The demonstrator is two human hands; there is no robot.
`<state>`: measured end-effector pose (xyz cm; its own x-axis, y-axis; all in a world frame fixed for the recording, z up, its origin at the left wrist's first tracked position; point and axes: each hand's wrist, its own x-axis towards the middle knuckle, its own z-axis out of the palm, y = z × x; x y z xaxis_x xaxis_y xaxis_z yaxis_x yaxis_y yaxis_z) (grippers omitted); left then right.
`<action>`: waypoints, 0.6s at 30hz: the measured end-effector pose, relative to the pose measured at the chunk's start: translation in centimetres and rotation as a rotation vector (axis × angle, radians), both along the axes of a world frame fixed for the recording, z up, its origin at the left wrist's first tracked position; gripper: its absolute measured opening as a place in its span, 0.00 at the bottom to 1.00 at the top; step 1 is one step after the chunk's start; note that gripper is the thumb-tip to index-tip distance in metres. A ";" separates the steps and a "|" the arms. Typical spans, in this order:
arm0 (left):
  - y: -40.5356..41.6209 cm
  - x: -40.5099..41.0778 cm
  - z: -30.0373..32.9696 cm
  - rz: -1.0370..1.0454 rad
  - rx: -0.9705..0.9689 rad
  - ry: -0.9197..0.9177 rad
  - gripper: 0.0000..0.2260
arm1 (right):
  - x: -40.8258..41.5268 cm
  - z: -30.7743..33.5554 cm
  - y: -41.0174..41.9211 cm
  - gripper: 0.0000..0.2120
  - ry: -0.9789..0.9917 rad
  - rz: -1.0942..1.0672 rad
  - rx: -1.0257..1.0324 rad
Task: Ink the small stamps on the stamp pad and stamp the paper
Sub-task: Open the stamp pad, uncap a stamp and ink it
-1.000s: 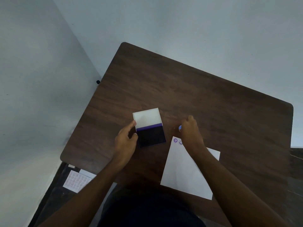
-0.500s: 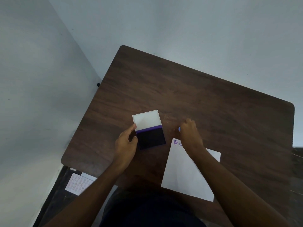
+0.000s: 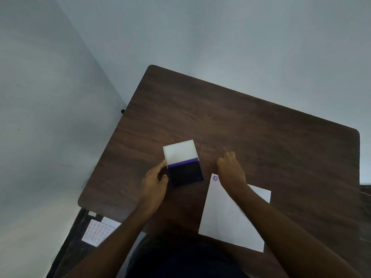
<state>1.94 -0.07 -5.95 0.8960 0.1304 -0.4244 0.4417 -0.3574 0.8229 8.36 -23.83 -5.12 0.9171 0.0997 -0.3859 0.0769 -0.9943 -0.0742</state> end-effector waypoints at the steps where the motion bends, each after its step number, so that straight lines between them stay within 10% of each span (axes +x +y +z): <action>1: 0.0 -0.1 0.1 -0.005 0.000 -0.014 0.21 | -0.1 0.0 -0.1 0.12 -0.012 0.015 -0.006; 18: -0.6 -1.8 0.5 0.014 -0.071 -0.051 0.17 | -1.0 1.5 -0.9 0.13 -0.111 -0.077 0.300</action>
